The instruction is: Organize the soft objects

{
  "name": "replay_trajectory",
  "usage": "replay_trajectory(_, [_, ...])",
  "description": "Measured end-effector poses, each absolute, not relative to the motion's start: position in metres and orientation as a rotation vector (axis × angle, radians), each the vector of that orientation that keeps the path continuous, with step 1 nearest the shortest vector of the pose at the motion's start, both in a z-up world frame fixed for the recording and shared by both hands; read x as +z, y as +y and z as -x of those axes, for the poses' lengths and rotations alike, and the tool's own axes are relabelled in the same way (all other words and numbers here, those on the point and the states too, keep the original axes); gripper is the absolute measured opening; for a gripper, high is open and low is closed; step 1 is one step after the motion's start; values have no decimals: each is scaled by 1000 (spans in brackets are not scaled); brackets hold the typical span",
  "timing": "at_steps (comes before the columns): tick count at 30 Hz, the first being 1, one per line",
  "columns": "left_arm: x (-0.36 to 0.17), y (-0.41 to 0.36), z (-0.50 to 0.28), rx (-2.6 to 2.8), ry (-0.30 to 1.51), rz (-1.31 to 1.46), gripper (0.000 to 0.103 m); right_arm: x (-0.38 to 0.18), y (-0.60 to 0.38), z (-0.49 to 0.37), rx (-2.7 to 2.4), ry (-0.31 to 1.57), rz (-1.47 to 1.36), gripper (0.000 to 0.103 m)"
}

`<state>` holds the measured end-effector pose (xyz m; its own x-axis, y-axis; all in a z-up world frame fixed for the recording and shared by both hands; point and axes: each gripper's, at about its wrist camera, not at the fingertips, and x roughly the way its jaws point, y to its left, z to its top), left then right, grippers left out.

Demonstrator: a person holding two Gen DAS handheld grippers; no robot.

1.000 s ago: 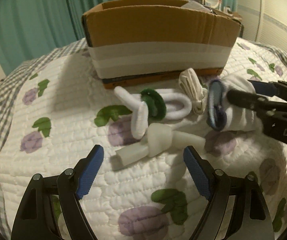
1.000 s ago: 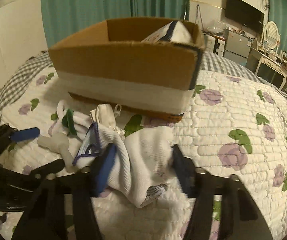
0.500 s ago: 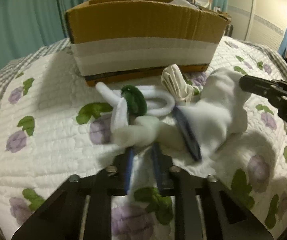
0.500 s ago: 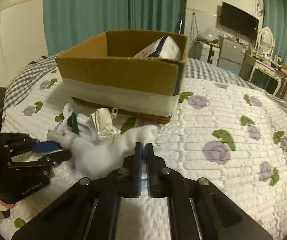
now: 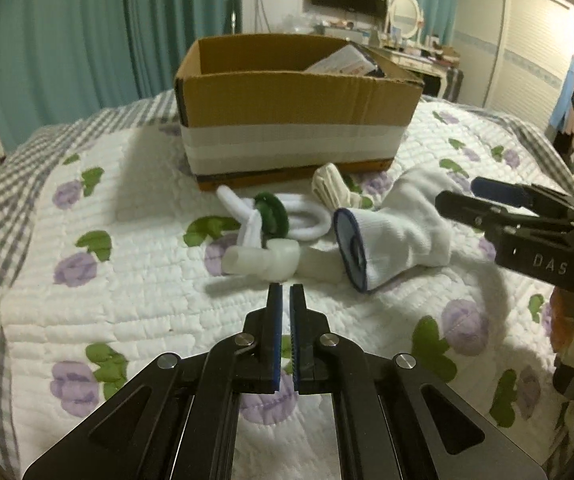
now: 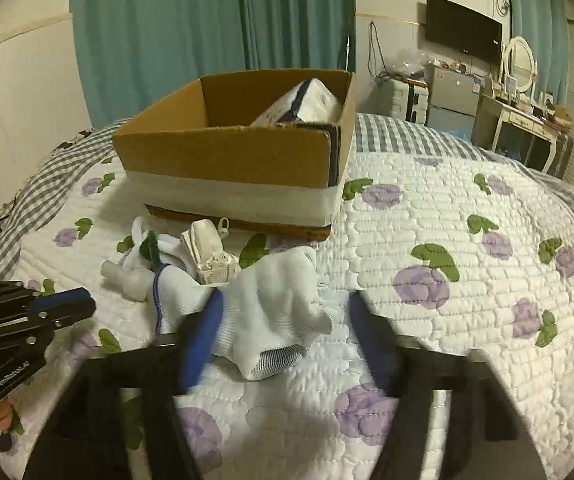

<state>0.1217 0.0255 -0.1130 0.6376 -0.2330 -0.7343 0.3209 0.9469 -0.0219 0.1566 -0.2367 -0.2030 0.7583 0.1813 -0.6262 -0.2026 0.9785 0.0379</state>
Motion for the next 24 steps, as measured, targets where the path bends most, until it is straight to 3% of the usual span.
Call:
replay_trajectory(3, [-113,24,-125,-301,808,-131,10,-210,-235,-167,210,703,35,71])
replay_trajectory(5, [-113,23,-125,-283,803,-141,10,-216,-235,-177,209,724,38,80])
replay_trajectory(11, [-128,20,-135,-229,869,-179,10,-240,-231,-208,251,819,5,80])
replay_trajectory(12, [-130,21,-137,-225,881,-177,10,-240,-231,-208,250,814,10,76])
replay_trajectory(13, [-133,21,-140,-221,897,-173,10,-239,-230,-206,260,807,14,58])
replay_trajectory(16, [-134,21,-142,-211,903,-170,10,-234,-224,-202,259,790,52,50])
replay_trajectory(22, [-117,21,-132,-253,807,-129,9,-229,-226,-199,265,771,35,48])
replay_trajectory(24, [-116,21,-134,-246,798,-135,2,-228,-228,-198,264,771,30,48])
